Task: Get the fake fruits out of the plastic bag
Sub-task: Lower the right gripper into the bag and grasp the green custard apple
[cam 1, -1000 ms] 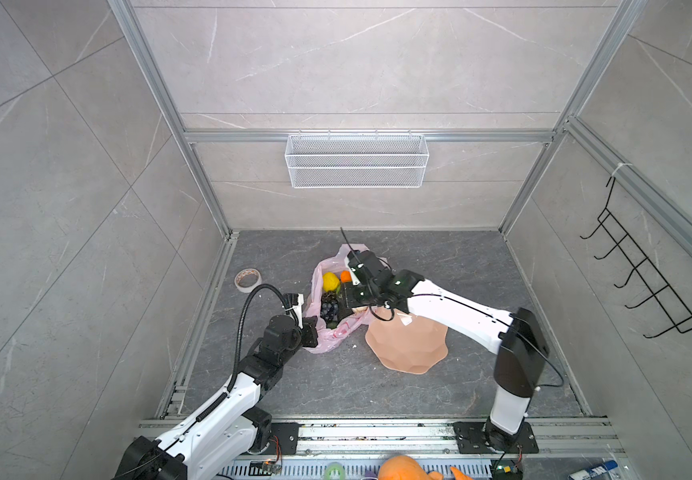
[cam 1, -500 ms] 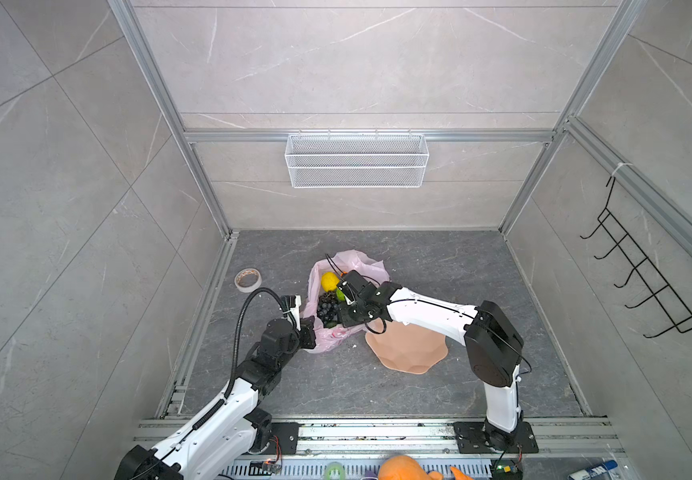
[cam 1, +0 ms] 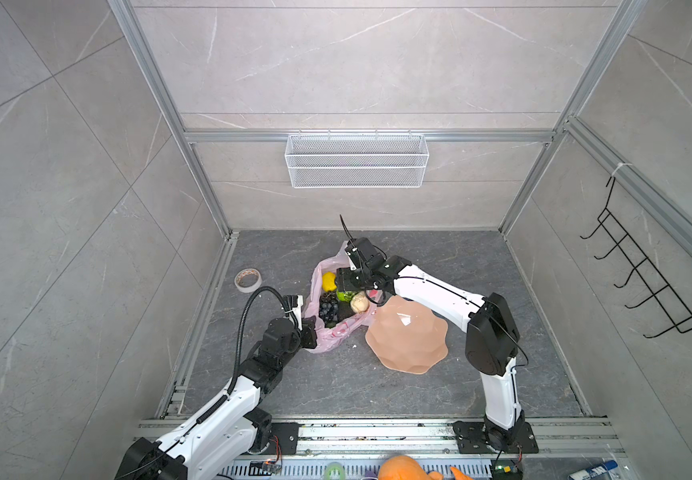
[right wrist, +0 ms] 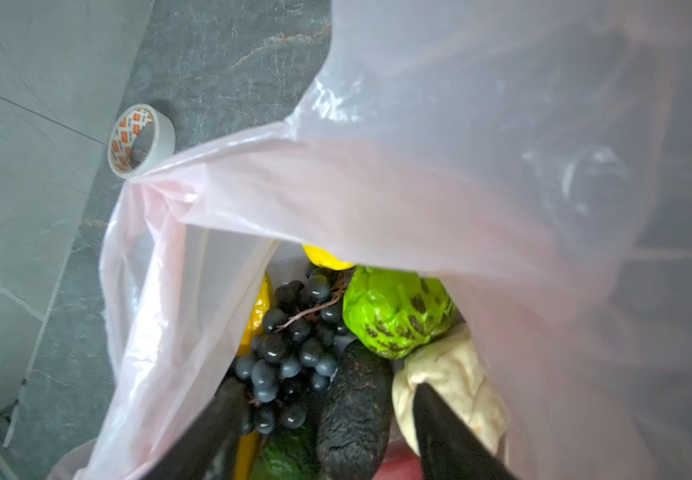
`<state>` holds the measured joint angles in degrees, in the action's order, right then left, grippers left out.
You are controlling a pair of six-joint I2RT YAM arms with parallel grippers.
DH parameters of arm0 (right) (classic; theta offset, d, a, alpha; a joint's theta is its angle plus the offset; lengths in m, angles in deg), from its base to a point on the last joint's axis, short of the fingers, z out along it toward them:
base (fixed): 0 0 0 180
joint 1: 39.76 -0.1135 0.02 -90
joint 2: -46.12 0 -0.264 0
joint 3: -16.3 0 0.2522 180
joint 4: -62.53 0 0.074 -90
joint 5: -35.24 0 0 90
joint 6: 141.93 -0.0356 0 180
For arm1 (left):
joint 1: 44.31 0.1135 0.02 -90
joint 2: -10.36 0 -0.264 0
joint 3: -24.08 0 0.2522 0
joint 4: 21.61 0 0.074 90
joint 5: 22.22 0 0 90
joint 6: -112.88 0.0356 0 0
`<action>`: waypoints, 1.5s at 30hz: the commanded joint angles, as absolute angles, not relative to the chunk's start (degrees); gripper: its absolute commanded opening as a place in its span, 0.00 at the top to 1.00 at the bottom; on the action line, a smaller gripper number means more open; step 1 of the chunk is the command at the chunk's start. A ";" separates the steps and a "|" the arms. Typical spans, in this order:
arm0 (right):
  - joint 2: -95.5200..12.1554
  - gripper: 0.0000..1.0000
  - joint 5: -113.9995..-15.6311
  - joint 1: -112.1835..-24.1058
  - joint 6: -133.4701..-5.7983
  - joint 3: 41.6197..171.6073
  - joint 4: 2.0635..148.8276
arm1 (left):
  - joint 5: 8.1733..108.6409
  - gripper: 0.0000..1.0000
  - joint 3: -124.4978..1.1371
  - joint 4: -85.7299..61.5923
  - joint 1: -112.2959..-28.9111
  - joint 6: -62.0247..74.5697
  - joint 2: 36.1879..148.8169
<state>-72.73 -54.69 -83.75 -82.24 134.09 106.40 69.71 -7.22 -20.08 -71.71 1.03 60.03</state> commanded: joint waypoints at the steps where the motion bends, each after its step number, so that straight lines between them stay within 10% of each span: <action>1: -77.01 0.23 -52.98 -83.47 -82.92 137.37 109.24 | 68.18 0.99 -7.32 -22.94 -72.04 2.44 60.46; 30: -87.97 0.20 -55.26 -80.72 -85.08 143.14 111.66 | 66.90 0.98 -7.74 -23.22 -72.04 2.33 61.43; 45: -86.24 0.37 -54.05 -82.19 -81.67 146.13 113.57 | 67.10 0.97 -7.70 -23.22 -72.00 2.31 61.56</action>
<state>-87.59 -54.64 -81.04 -83.33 145.04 111.56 67.55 -7.22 -21.15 -71.71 1.03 61.34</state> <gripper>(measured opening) 0.638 0.050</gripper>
